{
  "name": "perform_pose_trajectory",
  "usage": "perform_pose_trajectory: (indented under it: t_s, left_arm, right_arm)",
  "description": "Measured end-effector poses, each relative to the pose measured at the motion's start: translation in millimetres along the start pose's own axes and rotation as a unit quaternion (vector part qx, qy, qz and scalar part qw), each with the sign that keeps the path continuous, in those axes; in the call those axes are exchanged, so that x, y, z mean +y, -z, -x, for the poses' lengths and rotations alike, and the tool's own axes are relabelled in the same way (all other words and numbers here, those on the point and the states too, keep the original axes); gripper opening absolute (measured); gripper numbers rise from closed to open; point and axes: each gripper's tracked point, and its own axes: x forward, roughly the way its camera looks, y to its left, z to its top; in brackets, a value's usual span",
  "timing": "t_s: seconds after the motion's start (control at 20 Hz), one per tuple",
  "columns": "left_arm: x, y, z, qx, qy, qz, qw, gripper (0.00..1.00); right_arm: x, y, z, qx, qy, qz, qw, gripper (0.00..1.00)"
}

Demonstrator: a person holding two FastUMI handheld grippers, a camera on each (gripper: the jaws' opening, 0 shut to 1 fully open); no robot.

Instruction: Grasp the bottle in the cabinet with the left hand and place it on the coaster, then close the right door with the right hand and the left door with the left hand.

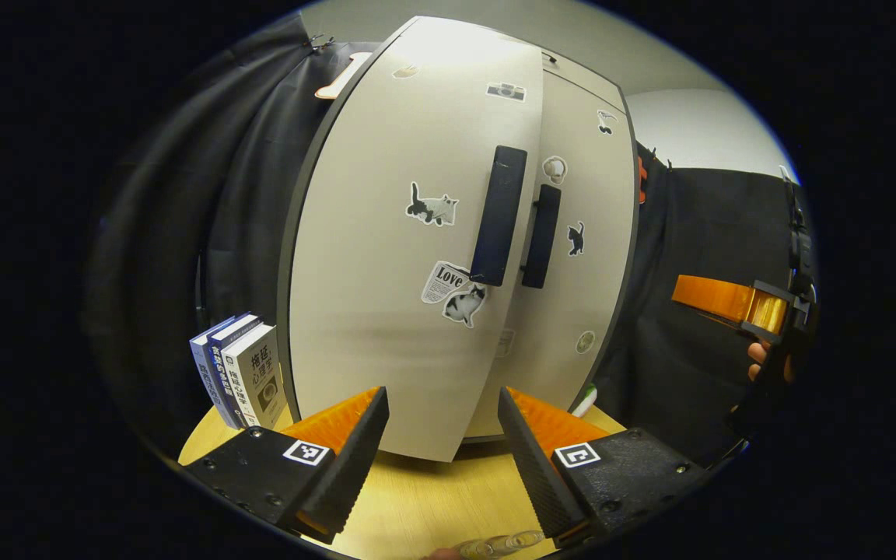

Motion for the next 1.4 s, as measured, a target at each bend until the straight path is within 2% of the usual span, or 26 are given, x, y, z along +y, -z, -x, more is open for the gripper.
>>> perform_pose_trajectory:
  t_s: [1.4]
  left_arm:
    - [-6.5, 0.3, -0.1, 0.009, 0.002, -0.009, 1.000, 0.90]
  right_arm:
    - [-12.0, 6.3, 6.2, 0.010, 0.008, -0.010, 1.000, 0.98]
